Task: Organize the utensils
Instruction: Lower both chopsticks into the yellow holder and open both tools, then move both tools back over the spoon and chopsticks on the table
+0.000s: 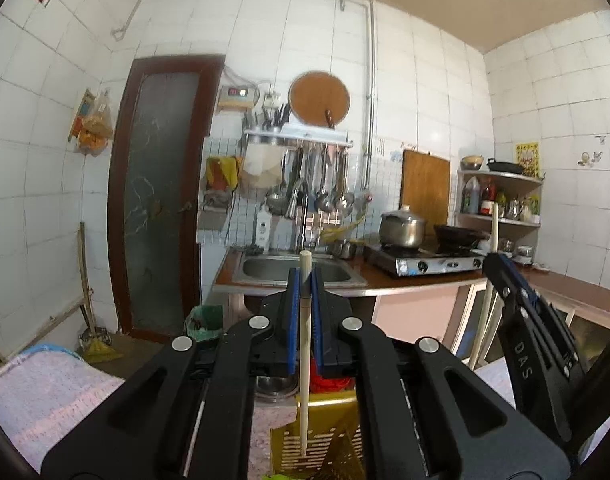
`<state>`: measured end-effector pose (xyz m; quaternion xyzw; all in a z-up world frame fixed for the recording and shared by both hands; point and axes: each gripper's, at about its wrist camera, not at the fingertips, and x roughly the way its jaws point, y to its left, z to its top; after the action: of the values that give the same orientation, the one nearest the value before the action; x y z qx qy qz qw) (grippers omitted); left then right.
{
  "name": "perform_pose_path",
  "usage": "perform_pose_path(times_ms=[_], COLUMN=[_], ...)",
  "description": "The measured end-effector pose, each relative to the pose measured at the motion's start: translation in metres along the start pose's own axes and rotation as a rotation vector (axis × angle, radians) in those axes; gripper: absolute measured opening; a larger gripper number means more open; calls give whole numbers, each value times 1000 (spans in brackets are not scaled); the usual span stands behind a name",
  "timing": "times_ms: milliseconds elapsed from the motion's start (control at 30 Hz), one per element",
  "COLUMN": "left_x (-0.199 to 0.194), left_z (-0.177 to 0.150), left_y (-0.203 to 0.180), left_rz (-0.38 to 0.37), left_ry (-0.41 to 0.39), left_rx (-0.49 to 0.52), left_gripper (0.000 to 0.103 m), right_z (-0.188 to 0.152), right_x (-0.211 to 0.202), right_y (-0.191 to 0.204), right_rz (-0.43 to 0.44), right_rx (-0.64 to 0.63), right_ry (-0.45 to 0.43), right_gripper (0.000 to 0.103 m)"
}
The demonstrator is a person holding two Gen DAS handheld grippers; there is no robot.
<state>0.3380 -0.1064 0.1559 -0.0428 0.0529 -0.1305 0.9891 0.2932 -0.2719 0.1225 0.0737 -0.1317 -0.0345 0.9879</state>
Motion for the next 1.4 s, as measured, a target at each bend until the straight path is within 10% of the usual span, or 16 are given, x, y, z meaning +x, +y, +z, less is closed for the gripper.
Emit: perform_pose_path(times_ms=[333, 467, 733, 1400], left_x=[3, -23, -100, -123], left_z=[-28, -20, -9, -138], left_y=[25, 39, 64, 102], left_rz=[-1, 15, 60, 146], left_ry=[95, 110, 137, 518], left_rx=[-48, -72, -58, -101], left_gripper=[9, 59, 97, 98], right_z=[-35, -24, 18, -70], right_x=[0, -13, -72, -158], right_y=[12, 12, 13, 3], right_rz=[7, 3, -53, -88], right_rx=[-121, -135, -199, -135], right_ry=[104, 186, 292, 724], right_gripper=[7, 68, 83, 91])
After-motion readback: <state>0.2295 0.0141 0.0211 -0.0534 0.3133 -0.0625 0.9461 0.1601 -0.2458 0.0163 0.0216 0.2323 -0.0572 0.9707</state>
